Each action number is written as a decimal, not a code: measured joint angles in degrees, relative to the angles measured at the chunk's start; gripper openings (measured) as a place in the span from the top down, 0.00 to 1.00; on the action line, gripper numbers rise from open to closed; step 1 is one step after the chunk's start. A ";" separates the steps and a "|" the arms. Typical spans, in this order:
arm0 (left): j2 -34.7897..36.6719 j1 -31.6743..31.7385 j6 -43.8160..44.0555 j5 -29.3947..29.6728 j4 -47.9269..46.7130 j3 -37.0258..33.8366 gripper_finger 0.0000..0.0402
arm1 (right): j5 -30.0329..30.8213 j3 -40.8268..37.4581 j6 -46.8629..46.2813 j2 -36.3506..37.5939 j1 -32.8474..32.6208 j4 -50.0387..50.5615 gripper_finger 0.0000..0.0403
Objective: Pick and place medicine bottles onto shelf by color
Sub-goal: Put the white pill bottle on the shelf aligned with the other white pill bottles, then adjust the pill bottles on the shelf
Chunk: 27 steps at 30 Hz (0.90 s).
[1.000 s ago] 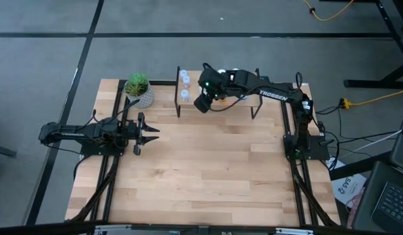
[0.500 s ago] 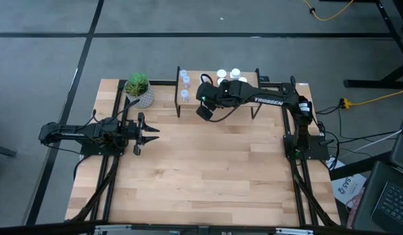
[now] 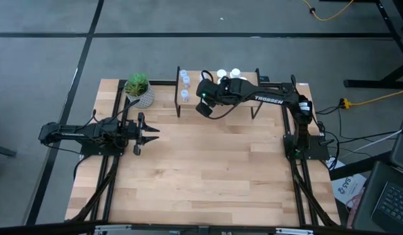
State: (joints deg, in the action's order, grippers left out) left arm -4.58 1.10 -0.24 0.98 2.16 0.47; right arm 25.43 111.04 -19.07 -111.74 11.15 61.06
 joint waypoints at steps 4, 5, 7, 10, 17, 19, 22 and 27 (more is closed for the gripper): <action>0.00 0.01 0.00 -0.01 0.02 0.00 0.70 | -0.02 0.00 0.04 -0.05 -0.02 0.80 0.79; -0.02 -0.01 0.00 0.00 0.01 0.02 0.70 | 0.00 0.00 0.04 -0.19 -0.02 0.85 0.79; -0.01 -0.01 0.01 0.00 0.02 0.01 0.70 | -0.01 0.00 0.06 -0.41 0.03 1.49 0.79; -0.02 0.01 0.01 0.01 0.02 0.02 0.70 | -0.03 0.01 0.06 -1.26 0.09 1.40 0.79; -0.01 -0.01 -0.01 0.01 0.01 0.01 0.70 | 0.28 0.02 0.04 -1.20 0.55 1.10 0.79; -0.02 -0.01 0.00 -0.01 0.02 0.01 0.70 | 0.35 0.02 -0.07 -1.20 0.69 0.81 0.79; -0.01 0.00 0.00 0.00 0.00 0.01 0.70 | 0.39 0.02 0.04 -1.96 0.90 0.03 0.79; -0.01 -0.01 -0.01 0.00 0.01 0.00 0.70 | -0.02 0.02 0.23 -3.11 1.31 -0.61 0.79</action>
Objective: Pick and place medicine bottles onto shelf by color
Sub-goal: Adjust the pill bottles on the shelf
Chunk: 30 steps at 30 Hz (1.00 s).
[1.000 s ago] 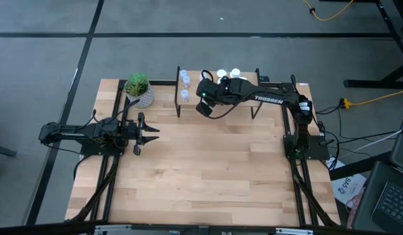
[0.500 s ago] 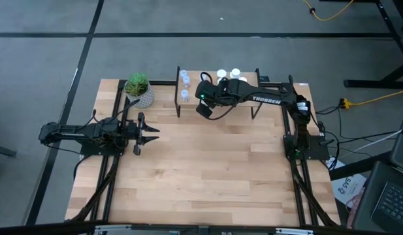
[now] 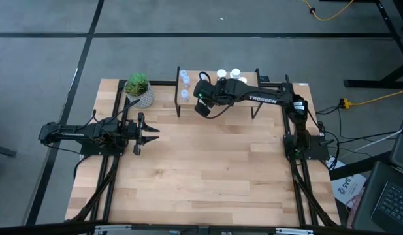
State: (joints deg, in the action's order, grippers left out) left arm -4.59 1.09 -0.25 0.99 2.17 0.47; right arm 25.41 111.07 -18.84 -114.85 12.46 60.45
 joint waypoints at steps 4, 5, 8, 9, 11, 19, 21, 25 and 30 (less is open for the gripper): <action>-0.01 0.00 0.01 -0.01 0.01 0.00 0.70 | -0.02 0.36 0.00 0.20 0.03 0.72 0.79; -0.01 0.00 0.02 0.01 -0.01 0.02 0.70 | -0.02 0.80 -0.07 0.20 0.03 1.15 0.79; 0.01 0.01 0.01 0.01 0.00 0.01 0.70 | -0.06 2.99 -0.21 0.24 -0.25 2.73 0.79; 0.00 -0.01 0.02 0.01 0.01 0.00 0.70 | -0.07 3.94 -0.24 0.28 -0.42 3.57 0.79; 0.01 0.02 0.01 0.01 0.01 0.02 0.70 | -0.07 6.32 -0.55 0.29 -0.96 5.61 0.79; -0.01 0.02 0.02 0.01 0.01 0.02 0.70 | 2.48 17.04 -1.26 0.47 -4.58 15.63 0.79; 0.00 0.00 0.00 0.01 0.00 0.00 0.70 | 4.39 17.94 0.28 0.51 -4.87 14.60 0.79; -0.01 0.01 0.02 0.01 -0.01 0.00 0.70 | 4.90 17.90 1.38 0.40 -3.12 13.95 0.79; 0.00 -0.01 0.01 0.01 0.00 0.01 0.70 | 3.97 17.90 4.54 0.07 0.32 9.21 0.79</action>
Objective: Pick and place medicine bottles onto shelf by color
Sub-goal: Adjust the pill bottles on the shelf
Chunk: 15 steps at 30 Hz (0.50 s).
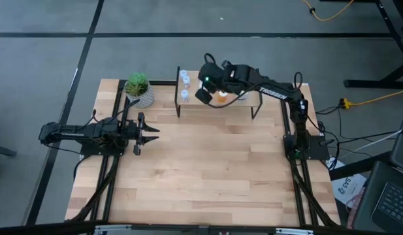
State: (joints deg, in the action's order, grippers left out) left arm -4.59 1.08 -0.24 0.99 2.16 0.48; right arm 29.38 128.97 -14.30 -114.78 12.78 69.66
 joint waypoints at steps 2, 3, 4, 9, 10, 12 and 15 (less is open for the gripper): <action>0.01 0.02 0.00 0.00 0.00 -0.01 0.70 | -3.34 -0.02 5.52 0.00 1.37 -5.12 0.79; -0.01 0.00 -0.01 0.00 0.01 -0.01 0.70 | -5.59 -0.02 8.64 0.00 2.17 -8.12 0.79; 0.01 0.02 0.01 0.00 -0.01 -0.01 0.70 | -8.26 -0.02 11.81 0.00 3.01 -10.80 0.79; 0.00 0.00 -0.01 -0.01 0.00 -0.01 0.70 | -18.50 -0.02 17.65 0.00 7.57 -19.34 0.79; -0.01 0.00 -0.01 0.00 -0.01 0.01 0.70 | -19.32 -0.02 17.60 0.01 8.17 -19.29 0.79; 0.01 0.02 -0.01 0.00 0.01 -0.01 0.70 | -19.81 -0.02 17.43 0.20 8.86 -17.99 0.79; 0.00 0.01 0.00 -0.01 0.01 0.01 0.70 | -20.19 -0.11 17.59 1.72 8.97 -15.62 0.79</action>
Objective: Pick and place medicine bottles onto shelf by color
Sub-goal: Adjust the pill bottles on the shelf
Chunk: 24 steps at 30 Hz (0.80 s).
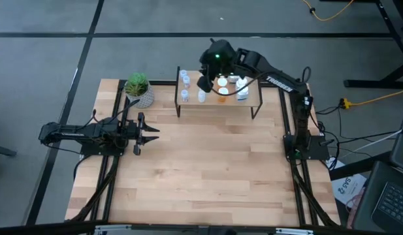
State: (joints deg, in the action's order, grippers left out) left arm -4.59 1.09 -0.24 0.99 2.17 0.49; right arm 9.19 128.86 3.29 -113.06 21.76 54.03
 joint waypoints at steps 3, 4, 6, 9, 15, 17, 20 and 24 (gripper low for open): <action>-0.01 0.01 0.00 0.00 0.11 -0.02 0.70 | -0.04 0.00 0.04 2.52 -0.12 4.02 0.79; -0.01 0.00 0.01 -0.01 0.57 -0.01 0.70 | -0.04 0.00 0.04 3.45 -0.37 5.78 0.79; 0.01 0.01 0.56 -0.08 2.33 -0.02 0.70 | 0.08 0.00 0.17 5.51 -0.91 9.70 0.79; -0.01 0.01 4.73 -0.08 6.84 -0.02 0.70 | 0.05 0.00 0.10 9.21 -1.48 15.92 0.79; 0.01 0.01 7.36 0.06 19.18 0.00 0.70 | 0.32 0.00 -1.51 16.46 -1.58 24.65 0.79; 0.00 -0.01 8.79 1.44 23.30 0.00 0.70 | 0.28 0.02 -1.14 18.62 -1.64 24.96 0.79; 0.00 0.02 13.64 6.29 31.58 0.00 0.70 | 0.22 0.04 0.42 21.38 -1.66 24.96 0.79; 0.17 -0.01 3.90 5.70 37.25 0.06 0.70 | 0.24 0.04 1.29 24.07 -1.62 25.10 0.79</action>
State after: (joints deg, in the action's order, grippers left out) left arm -4.42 1.08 3.66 6.68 39.43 0.55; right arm 9.43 128.90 4.58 -88.99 20.14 79.14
